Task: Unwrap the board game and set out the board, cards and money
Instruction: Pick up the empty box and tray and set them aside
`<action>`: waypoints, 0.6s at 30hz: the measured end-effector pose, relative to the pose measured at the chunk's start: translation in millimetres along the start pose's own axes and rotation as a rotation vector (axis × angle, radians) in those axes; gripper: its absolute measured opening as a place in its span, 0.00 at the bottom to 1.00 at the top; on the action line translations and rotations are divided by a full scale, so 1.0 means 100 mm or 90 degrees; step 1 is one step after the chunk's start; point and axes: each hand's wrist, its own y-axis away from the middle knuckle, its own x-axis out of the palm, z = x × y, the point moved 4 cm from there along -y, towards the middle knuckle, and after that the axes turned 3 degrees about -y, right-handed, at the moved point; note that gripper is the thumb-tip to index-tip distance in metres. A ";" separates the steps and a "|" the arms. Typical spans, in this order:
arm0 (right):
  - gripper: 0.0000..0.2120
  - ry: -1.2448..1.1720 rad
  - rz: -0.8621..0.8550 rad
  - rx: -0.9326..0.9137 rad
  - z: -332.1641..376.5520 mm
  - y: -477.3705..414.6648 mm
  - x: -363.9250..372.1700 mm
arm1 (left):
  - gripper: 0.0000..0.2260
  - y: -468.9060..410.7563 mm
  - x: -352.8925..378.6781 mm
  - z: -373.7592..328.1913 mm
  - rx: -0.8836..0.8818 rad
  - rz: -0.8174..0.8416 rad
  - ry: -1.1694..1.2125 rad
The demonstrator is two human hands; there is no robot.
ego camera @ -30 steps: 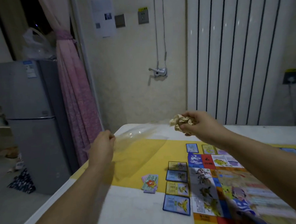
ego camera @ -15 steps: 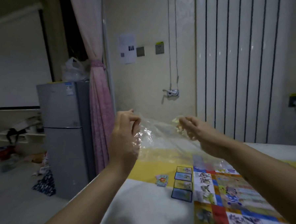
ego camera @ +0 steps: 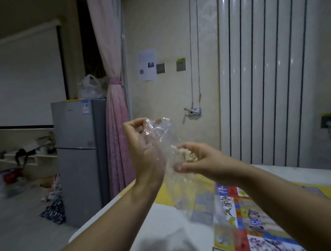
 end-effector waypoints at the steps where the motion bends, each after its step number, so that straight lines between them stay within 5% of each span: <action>1: 0.13 0.020 -0.062 -0.013 0.04 -0.02 -0.05 | 0.10 -0.02 -0.04 0.05 0.026 0.012 -0.049; 4: 0.12 -0.068 -0.298 -0.047 0.09 -0.04 -0.27 | 0.17 0.02 -0.24 0.07 0.148 0.140 -0.261; 7: 0.13 -0.218 -0.355 -0.031 0.05 -0.06 -0.20 | 0.20 0.15 -0.46 0.23 0.174 0.403 -0.490; 9: 0.15 -0.308 -0.335 -0.019 0.02 -0.10 0.02 | 0.18 0.24 -0.60 0.29 -0.012 0.472 -0.449; 13: 0.14 -0.420 -0.359 -0.048 -0.04 -0.07 0.52 | 0.15 0.51 -0.86 0.17 -0.468 0.394 -0.091; 15: 0.13 -0.404 -0.368 -0.060 -0.15 -0.03 0.80 | 0.24 0.69 -1.00 0.11 -0.562 0.394 -0.056; 18: 0.12 -0.186 -0.366 -0.072 -0.38 0.12 1.27 | 0.28 0.96 -1.24 -0.01 -0.633 0.387 0.001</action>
